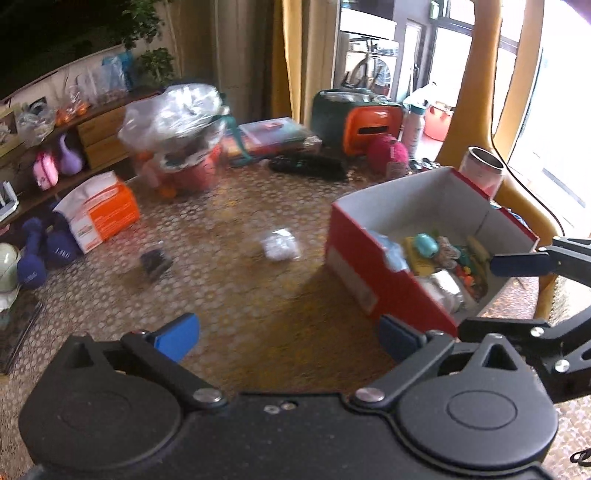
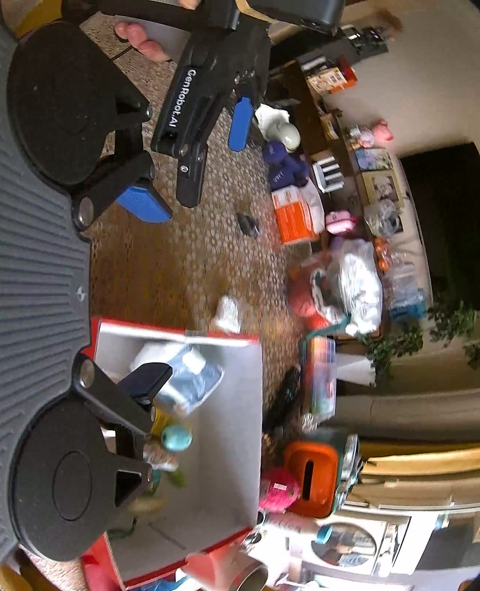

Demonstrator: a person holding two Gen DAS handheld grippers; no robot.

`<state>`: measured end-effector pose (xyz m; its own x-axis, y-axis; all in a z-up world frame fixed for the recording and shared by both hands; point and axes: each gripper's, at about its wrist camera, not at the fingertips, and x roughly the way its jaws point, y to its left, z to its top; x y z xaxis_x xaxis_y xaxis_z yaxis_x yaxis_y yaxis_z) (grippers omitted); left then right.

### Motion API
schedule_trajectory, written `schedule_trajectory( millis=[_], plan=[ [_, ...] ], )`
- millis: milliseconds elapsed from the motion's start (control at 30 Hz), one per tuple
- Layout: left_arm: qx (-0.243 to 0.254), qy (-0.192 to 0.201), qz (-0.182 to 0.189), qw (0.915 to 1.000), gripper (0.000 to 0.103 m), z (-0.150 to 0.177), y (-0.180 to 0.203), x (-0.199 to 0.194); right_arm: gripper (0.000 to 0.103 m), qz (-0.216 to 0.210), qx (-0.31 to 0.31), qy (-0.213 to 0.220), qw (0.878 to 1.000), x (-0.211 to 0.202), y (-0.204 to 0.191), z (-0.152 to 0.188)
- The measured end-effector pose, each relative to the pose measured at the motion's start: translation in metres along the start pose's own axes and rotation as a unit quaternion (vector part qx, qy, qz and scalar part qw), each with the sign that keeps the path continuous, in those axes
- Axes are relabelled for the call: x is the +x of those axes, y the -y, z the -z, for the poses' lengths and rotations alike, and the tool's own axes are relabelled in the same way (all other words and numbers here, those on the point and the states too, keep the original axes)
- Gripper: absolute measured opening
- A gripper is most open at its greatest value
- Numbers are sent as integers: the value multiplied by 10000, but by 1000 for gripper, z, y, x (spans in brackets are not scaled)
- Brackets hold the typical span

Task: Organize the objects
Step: 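Withdraw both tools toward the black mesh bag and white bubble-wrap bag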

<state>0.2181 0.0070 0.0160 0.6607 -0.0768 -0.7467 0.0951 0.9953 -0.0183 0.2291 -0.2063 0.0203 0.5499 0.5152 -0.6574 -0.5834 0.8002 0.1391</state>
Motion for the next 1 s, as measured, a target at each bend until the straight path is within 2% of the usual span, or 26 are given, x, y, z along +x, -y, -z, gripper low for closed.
schedule_trajectory(
  millis=[133, 233, 333, 467, 800, 1000],
  plan=[
    [-189, -20, -123, 9997, 102, 8, -29, 5, 83, -78, -132, -95, 9998, 15, -20, -7],
    [-303, 31, -378, 9988, 102, 12, -51, 11, 83, -84, -176, -191, 9996, 31, -30, -15],
    [-625, 38, -551, 9965, 102, 13, -78, 23, 83, -36, -145, -293, 9995, 52, -37, -25],
    [-967, -5, -601, 9935, 102, 13, -106, 43, 83, 43, 33, -461, 9989, 83, -40, -38],
    [-1122, -141, -929, 9892, 102, 2, -139, 94, 83, 273, 363, -803, 9957, 162, -34, -73],
    [-1193, -233, -1097, 9865, 102, -16, -152, 121, 83, 463, 456, -986, 9930, 206, -26, -97]
  ],
)
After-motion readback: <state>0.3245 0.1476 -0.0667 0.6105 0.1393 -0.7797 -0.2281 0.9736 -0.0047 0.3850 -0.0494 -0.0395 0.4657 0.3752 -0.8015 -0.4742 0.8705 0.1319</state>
